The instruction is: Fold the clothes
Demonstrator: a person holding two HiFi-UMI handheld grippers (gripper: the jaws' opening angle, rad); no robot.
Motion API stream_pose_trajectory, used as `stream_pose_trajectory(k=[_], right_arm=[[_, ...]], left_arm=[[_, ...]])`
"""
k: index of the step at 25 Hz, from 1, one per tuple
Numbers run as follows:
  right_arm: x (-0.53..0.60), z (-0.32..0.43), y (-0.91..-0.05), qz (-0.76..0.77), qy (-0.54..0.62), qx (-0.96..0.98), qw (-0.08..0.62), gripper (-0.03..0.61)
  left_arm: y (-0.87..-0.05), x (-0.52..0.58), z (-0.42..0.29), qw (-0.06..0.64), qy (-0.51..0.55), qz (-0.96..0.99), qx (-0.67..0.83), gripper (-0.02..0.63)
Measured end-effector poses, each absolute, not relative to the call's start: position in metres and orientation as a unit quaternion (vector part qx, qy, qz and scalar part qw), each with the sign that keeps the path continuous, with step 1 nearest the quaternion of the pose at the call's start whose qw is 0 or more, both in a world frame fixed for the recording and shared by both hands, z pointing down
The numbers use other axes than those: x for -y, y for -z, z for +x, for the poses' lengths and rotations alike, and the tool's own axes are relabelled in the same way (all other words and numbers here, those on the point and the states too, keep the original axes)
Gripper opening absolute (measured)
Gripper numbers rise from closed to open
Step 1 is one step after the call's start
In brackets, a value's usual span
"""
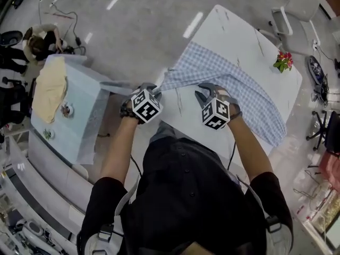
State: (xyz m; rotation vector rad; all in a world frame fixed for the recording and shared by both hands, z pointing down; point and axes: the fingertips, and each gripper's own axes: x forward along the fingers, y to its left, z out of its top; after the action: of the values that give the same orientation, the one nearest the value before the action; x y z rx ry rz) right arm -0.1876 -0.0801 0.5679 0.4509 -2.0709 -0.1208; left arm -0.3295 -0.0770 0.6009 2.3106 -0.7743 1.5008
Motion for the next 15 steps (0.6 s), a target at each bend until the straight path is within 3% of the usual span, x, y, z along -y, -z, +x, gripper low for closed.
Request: stream_pose_trajectory(k=[5, 15], right_arm=[[0.097, -0.233, -0.590, 0.172, 0.044, 0.845, 0.505, 0.104], [0.117, -0.222, -0.598, 0.234, -0.023, 0.822, 0.520, 0.098]], left_arm=[[-0.617, 0.090, -0.340, 0.159, -0.500, 0.825, 0.210, 0.126], [-0.640, 0.113, -0.339, 0.148, -0.495, 0.852, 0.090, 0.092]])
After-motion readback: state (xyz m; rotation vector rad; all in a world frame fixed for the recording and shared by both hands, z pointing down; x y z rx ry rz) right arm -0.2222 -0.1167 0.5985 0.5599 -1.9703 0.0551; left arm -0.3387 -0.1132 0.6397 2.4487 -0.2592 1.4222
